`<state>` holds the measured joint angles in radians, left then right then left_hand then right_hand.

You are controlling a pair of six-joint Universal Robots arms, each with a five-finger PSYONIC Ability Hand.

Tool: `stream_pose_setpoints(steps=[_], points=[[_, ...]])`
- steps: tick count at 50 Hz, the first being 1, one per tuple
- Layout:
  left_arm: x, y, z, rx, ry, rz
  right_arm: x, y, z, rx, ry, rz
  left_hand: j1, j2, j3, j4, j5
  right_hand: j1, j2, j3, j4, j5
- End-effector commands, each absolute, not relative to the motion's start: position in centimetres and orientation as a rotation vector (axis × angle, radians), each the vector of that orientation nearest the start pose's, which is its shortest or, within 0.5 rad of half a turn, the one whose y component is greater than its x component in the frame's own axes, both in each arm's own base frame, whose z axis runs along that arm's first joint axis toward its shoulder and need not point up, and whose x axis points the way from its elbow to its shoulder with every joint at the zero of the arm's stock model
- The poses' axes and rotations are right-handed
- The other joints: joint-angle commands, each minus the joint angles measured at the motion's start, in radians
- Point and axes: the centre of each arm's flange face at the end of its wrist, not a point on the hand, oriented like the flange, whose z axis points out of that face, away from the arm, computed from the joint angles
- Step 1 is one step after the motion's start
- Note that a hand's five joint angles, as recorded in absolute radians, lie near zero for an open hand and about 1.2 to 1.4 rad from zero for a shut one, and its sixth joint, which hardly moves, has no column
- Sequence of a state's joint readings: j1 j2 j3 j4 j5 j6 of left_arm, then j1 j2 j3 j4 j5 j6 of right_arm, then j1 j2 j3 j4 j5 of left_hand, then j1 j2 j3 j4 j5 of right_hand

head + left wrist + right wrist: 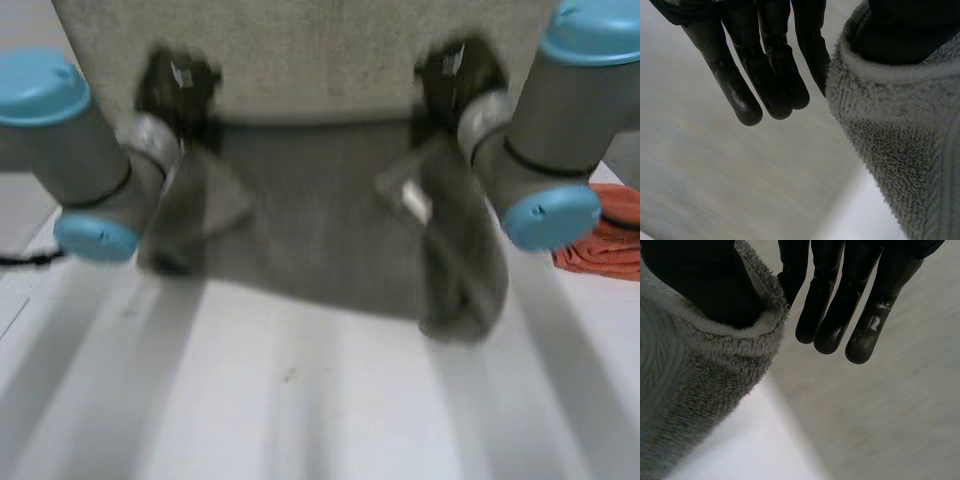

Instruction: Fold the laundry.

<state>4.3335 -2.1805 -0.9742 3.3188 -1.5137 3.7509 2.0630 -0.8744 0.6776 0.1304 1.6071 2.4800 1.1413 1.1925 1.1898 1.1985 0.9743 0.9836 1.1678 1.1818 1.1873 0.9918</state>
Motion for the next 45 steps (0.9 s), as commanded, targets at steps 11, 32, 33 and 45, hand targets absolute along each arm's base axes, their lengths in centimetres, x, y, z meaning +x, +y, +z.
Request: stream_pose_setpoints(steps=[11,32,33,45], points=[[-27.7,-34.1,36.2,0.732,1.373,-2.580,32.6,-32.5,37.8,-1.051,1.580,-2.653,0.255,0.204,0.207,0.198,0.247,0.413,0.228,0.215,0.209,0.230],[-26.6,-28.1,17.5,1.170,2.019,-2.058,30.3,-28.8,15.3,-1.483,2.254,-1.691,0.255,0.204,0.207,0.198,0.247,-0.383,-0.567,-0.581,-0.587,-0.566],[-26.7,-28.0,17.6,1.171,2.017,-2.061,30.2,-28.7,15.1,-1.458,2.261,-1.689,0.255,0.204,0.207,0.198,0.247,-0.530,-0.714,-0.728,-0.734,-0.713],[-26.2,-28.1,18.2,1.142,2.016,-2.075,23.3,-28.8,18.6,-0.632,2.375,-1.595,0.255,0.204,0.207,0.198,0.247,-0.773,-0.957,-0.971,-0.976,-0.955]])
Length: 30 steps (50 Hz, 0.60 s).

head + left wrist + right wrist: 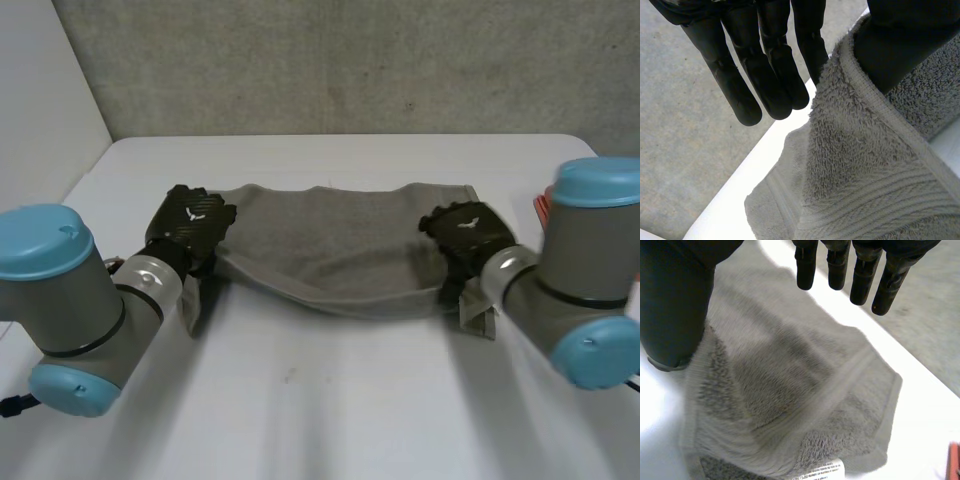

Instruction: Fold the laundry.

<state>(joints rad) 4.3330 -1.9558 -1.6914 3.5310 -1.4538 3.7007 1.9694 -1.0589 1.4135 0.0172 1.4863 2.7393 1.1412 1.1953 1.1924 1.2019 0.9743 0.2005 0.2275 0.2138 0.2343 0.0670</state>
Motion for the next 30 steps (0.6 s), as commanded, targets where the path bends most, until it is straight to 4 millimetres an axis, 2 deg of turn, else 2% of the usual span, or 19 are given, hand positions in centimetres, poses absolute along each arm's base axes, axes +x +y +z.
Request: stream_pose_setpoints(steps=[1,4,8,11,17,22,26,28,30], points=[[-26.2,-28.0,18.1,1.142,2.020,-2.072,22.9,-28.7,18.3,-0.609,2.391,-1.563,0.255,0.201,0.204,0.194,0.247,0.022,-0.005,0.009,-0.011,-0.019],[-26.1,-27.9,17.8,1.146,2.031,-2.058,21.4,-28.0,17.2,-0.564,2.442,-1.443,0.255,0.201,0.204,0.194,0.247,0.078,0.051,0.065,0.044,0.037],[-26.0,-28.0,17.7,1.142,2.033,-2.054,20.0,-27.5,16.8,-0.556,2.459,-1.394,0.255,0.201,0.204,0.194,0.247,0.303,0.276,0.290,0.269,0.262],[-25.6,-28.5,17.8,1.117,2.030,-2.052,19.1,-27.3,16.2,-0.576,2.474,-1.370,0.255,0.201,0.204,0.194,0.247,0.360,0.333,0.347,0.326,0.319],[-24.8,-29.4,18.1,1.075,2.021,-2.051,19.0,-26.4,15.4,-0.693,2.473,-1.333,0.255,0.201,0.204,0.194,0.247,0.515,0.488,0.502,0.482,0.474],[-24.7,-29.8,18.3,1.061,2.011,-2.055,19.1,-26.8,15.5,-0.737,2.457,-1.380,0.255,0.201,0.204,0.194,0.247,0.501,0.474,0.488,0.467,0.460],[-24.5,-30.1,18.3,1.051,2.014,-2.051,19.4,-27.8,15.1,-0.748,2.437,-1.430,0.255,0.201,0.204,0.194,0.247,0.305,0.278,0.291,0.271,0.264],[-24.5,-30.1,18.2,1.054,2.016,-2.050,19.5,-28.2,14.9,-0.750,2.435,-1.438,0.255,0.201,0.204,0.194,0.247,0.290,0.263,0.276,0.256,0.249],[-24.5,-30.0,18.2,1.054,2.018,-2.048,20.3,-28.4,14.6,-0.776,2.420,-1.439,0.255,0.201,0.204,0.194,0.247,0.290,0.263,0.276,0.256,0.249]])
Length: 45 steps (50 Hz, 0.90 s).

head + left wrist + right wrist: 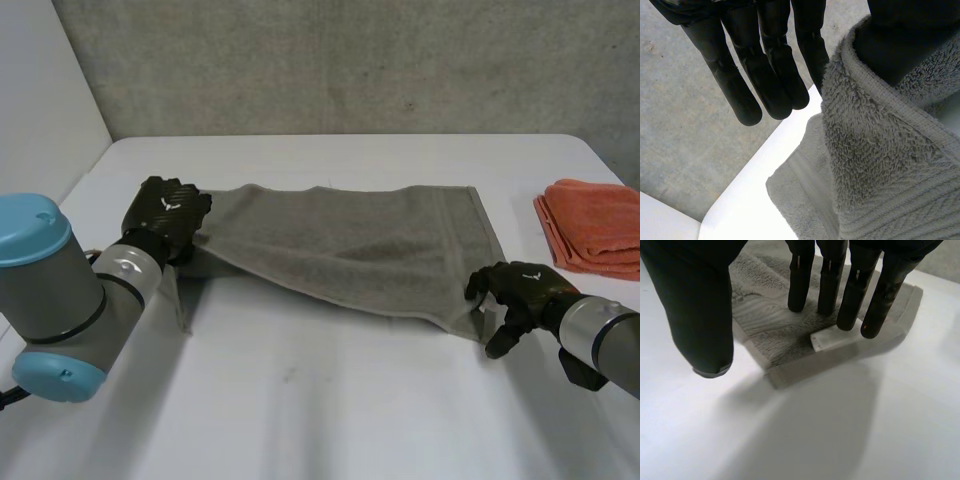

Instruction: Fold the laundry.

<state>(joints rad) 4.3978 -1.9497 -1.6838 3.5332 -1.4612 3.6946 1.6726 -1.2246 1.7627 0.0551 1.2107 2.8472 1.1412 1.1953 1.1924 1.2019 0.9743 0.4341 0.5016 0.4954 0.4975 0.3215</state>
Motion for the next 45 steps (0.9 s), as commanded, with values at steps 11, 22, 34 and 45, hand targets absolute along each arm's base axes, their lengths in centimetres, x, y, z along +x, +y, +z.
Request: stream_pose_setpoints(steps=[11,22,34,45], points=[[-24.5,-30.1,18.2,1.052,2.018,-2.051,22.7,-29.2,13.8,-0.845,2.403,-1.447,0.255,0.201,0.204,0.194,0.247,0.088,0.021,0.027,0.025,0.026],[-24.5,-30.2,18.3,1.055,2.016,-2.054,23.6,-29.6,12.8,-0.875,2.391,-1.439,0.255,0.201,0.204,0.194,0.247,0.135,0.068,0.074,0.072,0.073],[-24.5,-30.2,18.2,1.056,2.018,-2.053,23.6,-30.2,12.0,-0.937,2.418,-1.463,0.255,0.201,0.204,0.194,0.247,0.217,0.150,0.156,0.154,0.155],[-24.5,-30.2,18.2,1.056,2.019,-2.051,23.7,-30.8,11.6,-0.948,2.413,-1.493,0.255,0.201,0.204,0.194,0.247,0.341,0.273,0.279,0.277,0.279]])
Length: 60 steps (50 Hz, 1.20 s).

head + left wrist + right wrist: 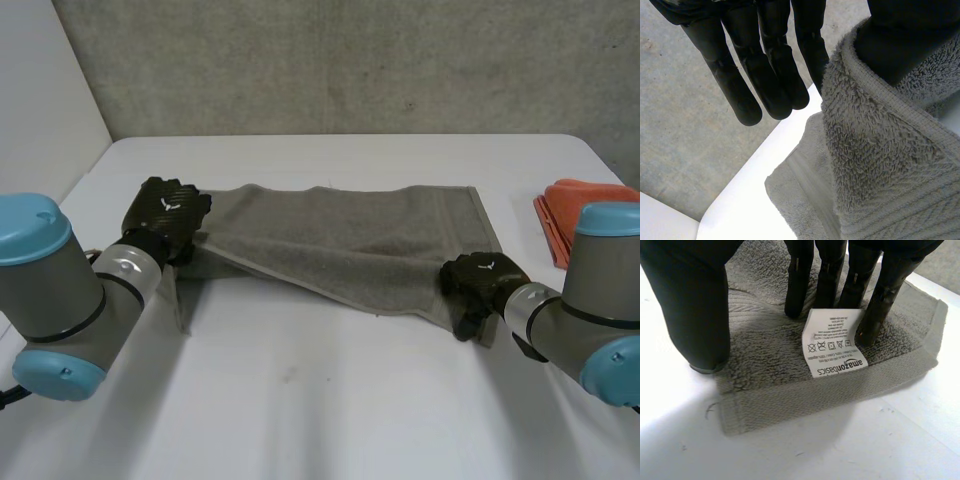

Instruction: Fold the laundry.

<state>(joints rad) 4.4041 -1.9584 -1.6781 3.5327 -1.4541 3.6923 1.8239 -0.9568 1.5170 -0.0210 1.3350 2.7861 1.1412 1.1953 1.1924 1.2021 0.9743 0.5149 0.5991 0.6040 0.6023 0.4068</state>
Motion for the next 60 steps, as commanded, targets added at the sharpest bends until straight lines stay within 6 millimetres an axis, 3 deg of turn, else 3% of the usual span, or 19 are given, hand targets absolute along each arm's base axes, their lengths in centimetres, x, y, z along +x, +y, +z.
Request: stream_pose_setpoints(steps=[1,7,14,21,24,28,34,41,51,60], points=[[-24.5,-30.2,18.2,1.056,2.019,-2.051,23.7,-30.8,11.6,-0.950,2.414,-1.496,0.255,0.201,0.204,0.194,0.247,0.269,0.184,0.180,0.181,0.202],[-24.5,-30.2,18.2,1.058,2.018,-2.053,23.8,-31.1,11.7,-0.958,2.410,-1.512,0.255,0.201,0.204,0.194,0.247,0.410,0.325,0.320,0.322,0.343],[-24.5,-30.0,17.9,1.062,2.029,-2.042,24.1,-31.5,11.8,-0.972,2.395,-1.528,0.255,0.201,0.204,0.194,0.247,0.879,0.795,0.790,0.791,0.813],[-24.6,-29.5,17.5,1.075,2.049,-2.030,24.1,-31.8,13.1,-0.967,2.374,-1.574,0.255,0.201,0.204,0.194,0.247,0.881,0.797,0.792,0.794,0.815],[-24.6,-29.0,17.1,1.078,2.089,-2.010,23.8,-31.6,15.1,-0.968,2.346,-1.635,0.056,0.002,0.005,-0.004,0.049,0.881,0.797,0.792,0.794,0.815],[-24.4,-28.1,16.4,1.071,2.201,-1.953,23.4,-31.2,17.4,-1.043,2.317,-1.716,-0.380,-0.434,-0.431,-0.441,-0.388,0.881,0.797,0.792,0.794,0.815],[-24.1,-27.1,15.7,1.035,2.366,-1.861,22.7,-30.1,19.6,-1.222,2.299,-1.793,-0.602,-0.656,-0.653,-0.662,-0.609,0.881,0.797,0.792,0.794,0.815],[-23.6,-26.1,16.4,0.949,2.446,-1.836,19.7,-31.0,19.0,-1.238,2.427,-1.798,-0.652,-0.706,-0.703,-0.713,-0.659,0.881,0.797,0.792,0.794,0.815],[-21.4,-24.6,15.7,0.712,2.497,-1.733,19.6,-30.9,18.5,-1.233,2.434,-1.782,-0.643,-0.697,-0.694,-0.704,-0.651,0.881,0.797,0.792,0.794,0.815],[-21.0,-24.7,15.2,0.588,2.563,-1.730,19.8,-30.6,18.0,-1.235,2.427,-1.779,-0.593,-0.647,-0.644,-0.654,-0.601,0.881,0.797,0.792,0.794,0.815]])
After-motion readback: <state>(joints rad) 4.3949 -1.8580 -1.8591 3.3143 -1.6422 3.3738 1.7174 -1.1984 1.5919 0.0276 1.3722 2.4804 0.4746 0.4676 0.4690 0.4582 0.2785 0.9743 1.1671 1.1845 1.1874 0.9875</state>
